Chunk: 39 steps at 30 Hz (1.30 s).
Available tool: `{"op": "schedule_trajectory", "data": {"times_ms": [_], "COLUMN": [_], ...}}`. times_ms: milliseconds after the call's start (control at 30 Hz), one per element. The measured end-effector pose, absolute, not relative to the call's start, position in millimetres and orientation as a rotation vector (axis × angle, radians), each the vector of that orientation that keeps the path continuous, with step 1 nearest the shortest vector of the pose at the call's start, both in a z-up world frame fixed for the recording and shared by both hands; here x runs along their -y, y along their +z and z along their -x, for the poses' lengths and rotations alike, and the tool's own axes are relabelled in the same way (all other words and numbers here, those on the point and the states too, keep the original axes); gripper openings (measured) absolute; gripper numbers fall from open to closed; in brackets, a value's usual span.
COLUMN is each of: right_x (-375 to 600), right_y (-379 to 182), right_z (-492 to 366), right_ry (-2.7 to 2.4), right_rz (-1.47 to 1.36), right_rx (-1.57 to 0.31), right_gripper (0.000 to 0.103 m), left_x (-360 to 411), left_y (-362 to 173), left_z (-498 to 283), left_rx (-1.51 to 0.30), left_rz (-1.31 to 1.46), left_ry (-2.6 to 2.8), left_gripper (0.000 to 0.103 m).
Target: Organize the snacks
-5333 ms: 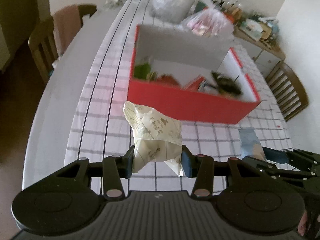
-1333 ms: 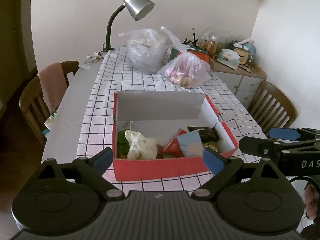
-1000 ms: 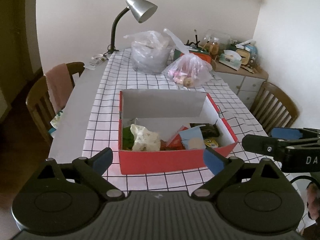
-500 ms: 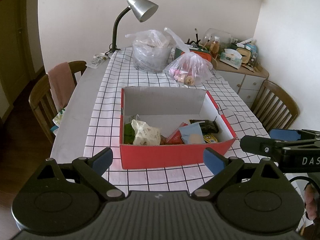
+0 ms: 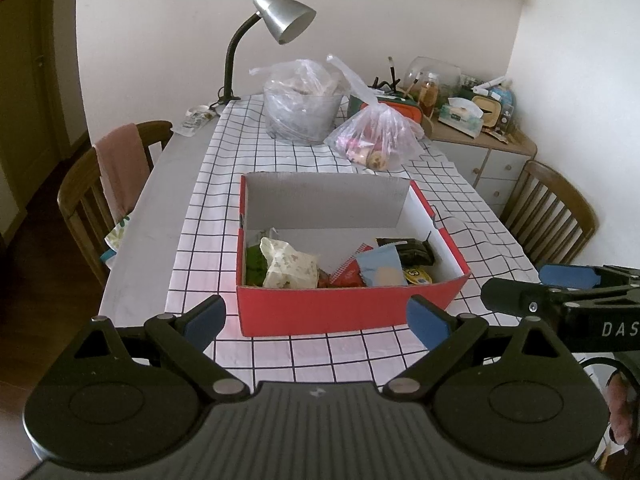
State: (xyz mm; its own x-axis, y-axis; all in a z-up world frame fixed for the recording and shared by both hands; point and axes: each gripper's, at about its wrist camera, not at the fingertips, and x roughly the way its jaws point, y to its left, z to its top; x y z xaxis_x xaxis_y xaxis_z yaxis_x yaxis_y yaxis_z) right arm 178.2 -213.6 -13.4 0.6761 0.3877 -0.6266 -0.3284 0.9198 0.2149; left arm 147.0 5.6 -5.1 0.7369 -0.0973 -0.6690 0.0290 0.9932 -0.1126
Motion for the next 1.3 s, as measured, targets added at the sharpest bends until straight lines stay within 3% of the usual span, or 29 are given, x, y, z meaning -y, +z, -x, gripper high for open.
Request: {"op": "schedule_trajectory", "data": {"times_ms": [1300], "right_x": [214.0], "right_y": [-20.8], "right_z": [-177.8], "right_ry": [0.396], "right_rz": [-0.095], "right_rx": [-0.747], "right_gripper": [0.103], "left_x": [-3.7], "left_y": [-3.6], "left_z": [-148.9], "left_rx": [-0.75], "left_rz": [0.092], "left_ry": [-0.079], "left_gripper": [0.098]}}
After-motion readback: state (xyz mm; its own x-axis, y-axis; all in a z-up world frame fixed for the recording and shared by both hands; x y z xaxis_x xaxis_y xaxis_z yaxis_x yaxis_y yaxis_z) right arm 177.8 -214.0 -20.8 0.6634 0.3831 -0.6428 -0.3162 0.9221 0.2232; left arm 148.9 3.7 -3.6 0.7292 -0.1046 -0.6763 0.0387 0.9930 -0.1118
